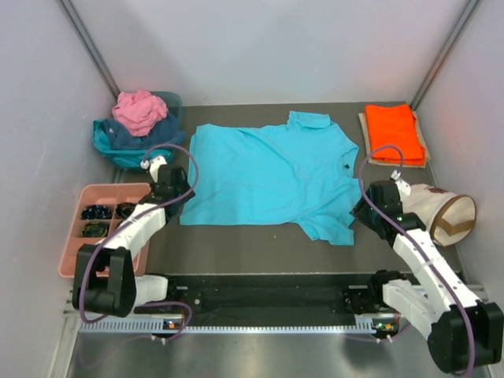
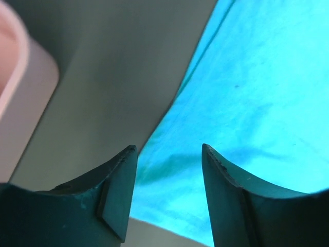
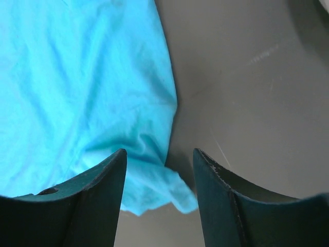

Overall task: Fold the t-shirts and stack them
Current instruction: Flatten the tshirt out

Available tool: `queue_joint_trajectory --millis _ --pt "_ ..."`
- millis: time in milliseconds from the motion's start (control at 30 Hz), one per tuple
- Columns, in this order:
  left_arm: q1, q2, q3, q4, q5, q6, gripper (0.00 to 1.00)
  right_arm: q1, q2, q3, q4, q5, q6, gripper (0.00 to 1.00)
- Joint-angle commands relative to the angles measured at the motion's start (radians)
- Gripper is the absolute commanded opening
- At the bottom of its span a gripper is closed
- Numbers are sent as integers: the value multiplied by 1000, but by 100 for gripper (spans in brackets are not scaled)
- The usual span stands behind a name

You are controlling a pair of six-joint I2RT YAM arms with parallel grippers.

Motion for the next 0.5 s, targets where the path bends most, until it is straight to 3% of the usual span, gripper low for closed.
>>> queue_joint_trajectory --millis 0,200,467 --pt "4 19 49 123 37 19 60 -2 85 101 203 77 -47 55" --pt "1 42 38 192 71 3 64 -4 217 187 287 114 -115 55" --pt "-4 74 18 269 100 -13 65 -4 369 334 404 88 -216 65"
